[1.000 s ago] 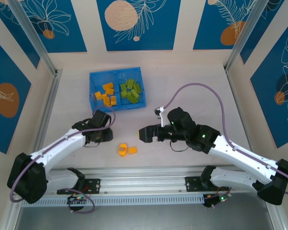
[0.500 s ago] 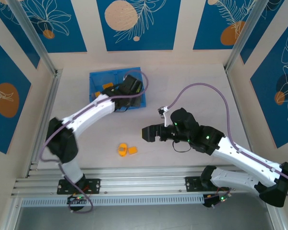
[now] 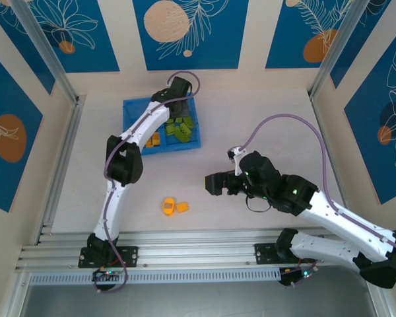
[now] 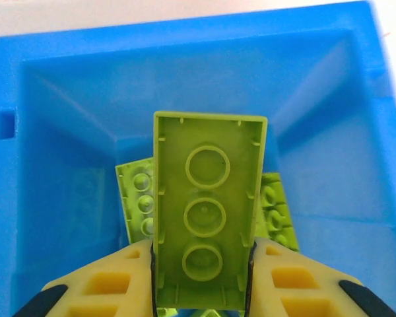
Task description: Sort the legos into containers by color
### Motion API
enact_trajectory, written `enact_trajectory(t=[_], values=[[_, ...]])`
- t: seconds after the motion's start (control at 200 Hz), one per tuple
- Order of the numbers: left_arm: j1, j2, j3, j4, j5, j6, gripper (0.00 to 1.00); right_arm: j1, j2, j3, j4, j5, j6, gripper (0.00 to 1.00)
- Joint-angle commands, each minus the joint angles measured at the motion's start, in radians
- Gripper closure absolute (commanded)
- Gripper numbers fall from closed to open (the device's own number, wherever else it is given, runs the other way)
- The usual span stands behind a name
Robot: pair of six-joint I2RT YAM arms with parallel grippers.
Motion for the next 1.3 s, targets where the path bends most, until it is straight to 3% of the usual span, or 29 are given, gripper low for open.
enact_trajectory(t=[0.0,0.115,0.285,0.51,0.59,0.795,1.04,1.295], values=[[0.006,0.027,0.053,-0.036,-0.042,0.016,0.73,0.014,0.021,0.041,-0.065,0.116,-0.054,0.02],[0.008,0.020,0.060,-0.026,-0.043,0.026,0.67,0.017,0.017,0.041,-0.028,0.074,-0.070,0.01],[-0.009,-0.076,0.043,-0.027,0.037,0.029,0.48,0.017,0.033,0.054,-0.027,0.086,-0.072,0.01],[-0.050,-0.297,-0.056,-0.028,0.103,0.054,0.45,0.020,0.112,0.113,-0.062,0.086,-0.058,0.01],[-0.078,-0.451,-0.211,0.028,0.123,0.060,0.46,0.024,0.129,0.116,-0.048,0.060,-0.056,0.01],[-0.161,-1.008,-0.878,0.282,0.111,0.070,0.46,0.046,0.221,0.128,-0.019,0.007,-0.040,0.01],[-0.171,-1.479,-1.274,0.093,0.134,0.108,0.43,0.093,0.460,0.198,0.025,-0.015,0.045,0.04],[-0.171,-1.737,-1.471,-0.047,0.081,0.181,0.23,0.191,0.848,0.450,-0.085,0.071,0.207,0.09]])
